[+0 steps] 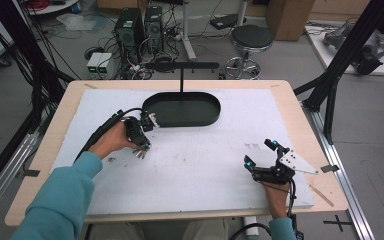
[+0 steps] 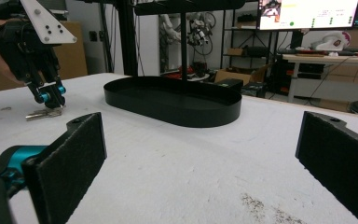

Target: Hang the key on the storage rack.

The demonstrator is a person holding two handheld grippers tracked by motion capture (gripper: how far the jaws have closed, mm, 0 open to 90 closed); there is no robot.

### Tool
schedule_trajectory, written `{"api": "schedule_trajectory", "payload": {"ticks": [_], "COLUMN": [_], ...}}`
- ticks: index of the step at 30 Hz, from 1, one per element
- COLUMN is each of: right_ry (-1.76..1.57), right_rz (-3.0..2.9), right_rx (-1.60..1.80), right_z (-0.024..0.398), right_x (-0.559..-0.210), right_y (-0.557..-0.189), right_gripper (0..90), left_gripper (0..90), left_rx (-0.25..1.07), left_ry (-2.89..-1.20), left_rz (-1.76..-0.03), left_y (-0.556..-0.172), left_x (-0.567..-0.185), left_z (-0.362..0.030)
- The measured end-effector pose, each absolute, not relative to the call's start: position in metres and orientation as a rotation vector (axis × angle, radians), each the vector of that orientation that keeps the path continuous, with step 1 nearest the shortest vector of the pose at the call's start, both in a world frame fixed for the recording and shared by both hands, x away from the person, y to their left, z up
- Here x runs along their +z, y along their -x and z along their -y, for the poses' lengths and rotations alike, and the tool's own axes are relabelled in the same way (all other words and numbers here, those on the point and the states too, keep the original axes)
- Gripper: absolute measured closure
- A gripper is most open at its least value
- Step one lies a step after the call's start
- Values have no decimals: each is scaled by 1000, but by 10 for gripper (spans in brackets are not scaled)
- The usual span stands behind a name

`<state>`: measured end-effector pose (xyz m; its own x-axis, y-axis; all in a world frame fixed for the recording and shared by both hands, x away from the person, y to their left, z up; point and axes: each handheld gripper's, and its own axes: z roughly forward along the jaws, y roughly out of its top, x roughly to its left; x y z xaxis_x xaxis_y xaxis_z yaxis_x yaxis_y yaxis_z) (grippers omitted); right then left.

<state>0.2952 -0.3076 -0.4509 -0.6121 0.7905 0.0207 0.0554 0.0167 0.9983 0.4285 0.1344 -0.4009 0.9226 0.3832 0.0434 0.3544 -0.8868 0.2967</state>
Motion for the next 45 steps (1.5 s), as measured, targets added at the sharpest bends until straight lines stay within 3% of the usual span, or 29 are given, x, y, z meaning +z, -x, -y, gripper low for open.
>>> {"api": "schedule_trajectory", "payload": {"ticks": [33,45], "right_ry": [-872,-872], "right_rz": [-1726,-1727], "right_rx": [1649,1648], "right_z": [308,308], "right_x": [-451,-451], "right_y": [-295,-295], "right_gripper": [8,8], "left_gripper": [890,892], "left_rx": [104,116], "left_ry": [-2771,-2497], "left_rz": [-607,-658], "left_y": [-430,-431], "left_x": [-397,-362], "left_z": [-138,-148]}}
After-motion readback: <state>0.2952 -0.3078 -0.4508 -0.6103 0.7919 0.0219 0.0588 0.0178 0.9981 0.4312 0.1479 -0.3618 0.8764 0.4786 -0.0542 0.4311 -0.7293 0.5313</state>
